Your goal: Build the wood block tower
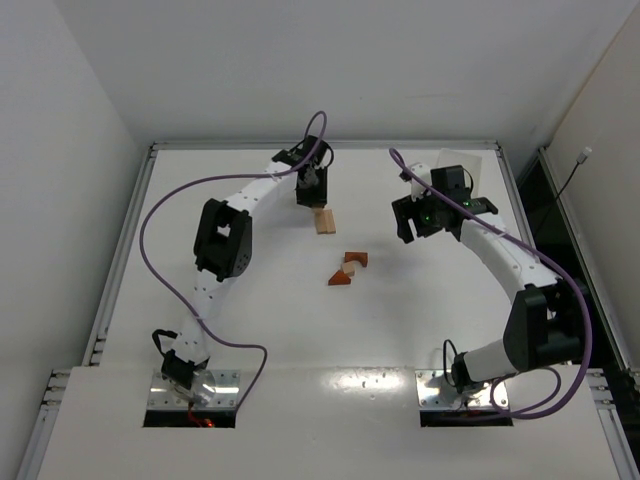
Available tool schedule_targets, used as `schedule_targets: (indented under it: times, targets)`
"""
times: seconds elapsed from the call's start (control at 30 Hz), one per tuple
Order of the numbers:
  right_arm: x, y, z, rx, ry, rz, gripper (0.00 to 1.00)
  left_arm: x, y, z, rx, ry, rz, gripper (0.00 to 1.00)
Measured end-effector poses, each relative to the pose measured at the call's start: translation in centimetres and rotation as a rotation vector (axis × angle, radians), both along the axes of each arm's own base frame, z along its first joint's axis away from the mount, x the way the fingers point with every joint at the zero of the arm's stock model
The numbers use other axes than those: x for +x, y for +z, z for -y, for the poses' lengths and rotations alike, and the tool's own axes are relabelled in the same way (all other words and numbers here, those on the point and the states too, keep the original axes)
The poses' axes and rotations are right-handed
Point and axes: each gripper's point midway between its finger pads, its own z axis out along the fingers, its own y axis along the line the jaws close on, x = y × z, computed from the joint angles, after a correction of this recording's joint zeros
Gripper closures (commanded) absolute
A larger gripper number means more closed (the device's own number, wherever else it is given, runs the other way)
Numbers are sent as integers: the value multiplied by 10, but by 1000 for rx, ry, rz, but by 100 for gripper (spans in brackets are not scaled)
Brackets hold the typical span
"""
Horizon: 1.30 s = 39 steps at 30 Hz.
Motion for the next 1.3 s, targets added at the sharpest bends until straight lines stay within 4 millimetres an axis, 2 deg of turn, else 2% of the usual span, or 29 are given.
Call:
schedule_targets:
  times: [0.3, 0.9, 1.3]
  targets:
    - [3, 2, -1, 4, -1, 15, 31, -1, 0, 1, 2, 3, -2, 100]
    - [3, 2, -1, 4, -2, 16, 31, -10, 0, 16, 4, -21, 0, 100]
    - [5, 3, -1, 5, -2, 20, 31, -18, -9, 19, 16, -32, -20, 99]
